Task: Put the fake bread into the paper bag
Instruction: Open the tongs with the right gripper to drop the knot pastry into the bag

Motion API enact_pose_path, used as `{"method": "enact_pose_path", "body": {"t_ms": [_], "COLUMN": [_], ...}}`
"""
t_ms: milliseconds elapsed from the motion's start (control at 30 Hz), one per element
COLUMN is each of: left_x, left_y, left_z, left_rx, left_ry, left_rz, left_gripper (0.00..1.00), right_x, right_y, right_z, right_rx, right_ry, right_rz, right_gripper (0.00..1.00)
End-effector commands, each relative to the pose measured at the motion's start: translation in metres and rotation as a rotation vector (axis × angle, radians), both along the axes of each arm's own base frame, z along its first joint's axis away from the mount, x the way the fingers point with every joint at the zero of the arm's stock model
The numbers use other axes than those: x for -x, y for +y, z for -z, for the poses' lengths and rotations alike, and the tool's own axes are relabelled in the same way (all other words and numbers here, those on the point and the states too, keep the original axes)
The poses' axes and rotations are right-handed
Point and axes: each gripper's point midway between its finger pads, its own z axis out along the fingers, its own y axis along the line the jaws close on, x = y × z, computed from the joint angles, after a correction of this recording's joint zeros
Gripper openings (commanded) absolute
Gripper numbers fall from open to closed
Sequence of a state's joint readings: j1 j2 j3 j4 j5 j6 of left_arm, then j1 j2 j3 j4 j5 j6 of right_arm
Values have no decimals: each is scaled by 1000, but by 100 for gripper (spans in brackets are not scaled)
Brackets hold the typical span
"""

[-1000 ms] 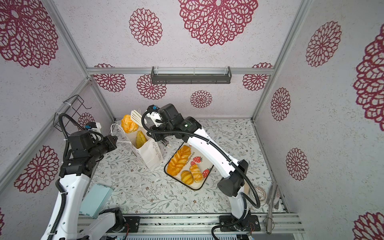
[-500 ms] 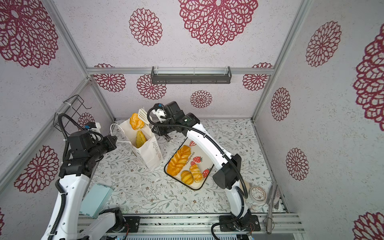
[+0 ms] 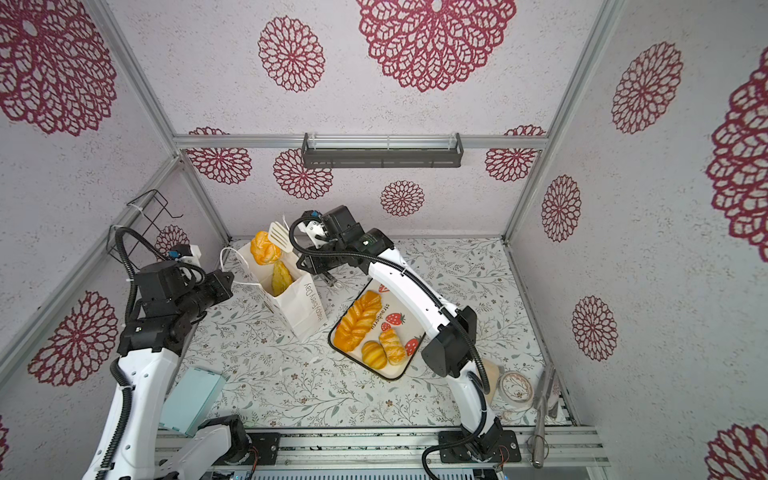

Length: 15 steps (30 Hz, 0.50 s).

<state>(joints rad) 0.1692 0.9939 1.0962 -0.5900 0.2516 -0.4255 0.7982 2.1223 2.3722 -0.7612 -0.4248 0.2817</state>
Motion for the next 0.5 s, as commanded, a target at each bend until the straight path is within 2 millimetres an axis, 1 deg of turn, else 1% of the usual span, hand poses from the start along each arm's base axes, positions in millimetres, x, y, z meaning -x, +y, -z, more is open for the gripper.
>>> {"method": "enact_pose_path", "body": {"t_ms": [0,133,200,333,467], "left_x": [1,1,0,-1,-2], "left_y": [4,3,2,2,1], "left_z": [2,3,3,4,5], "left_rx": [-16,-10,-7,-4,1], "left_ry": [-5,-3,-5,-4,-2], "left_rz": [-8,-4,-2,1,8], "left_gripper": [0,0,0,0,0], "right_x": [0,1,2,4,12], "right_y": [8,8,8,5,0], "right_z": [-38,-38,-38,-43,-53], "right_rx": [-102,-103,-101,-96,-88], "right_ry": [-65,-63,-67,-81,-107], "right_rz": [-24,-26,-26,-20,-19], "right_gripper": [28,40,42,42,39]}}
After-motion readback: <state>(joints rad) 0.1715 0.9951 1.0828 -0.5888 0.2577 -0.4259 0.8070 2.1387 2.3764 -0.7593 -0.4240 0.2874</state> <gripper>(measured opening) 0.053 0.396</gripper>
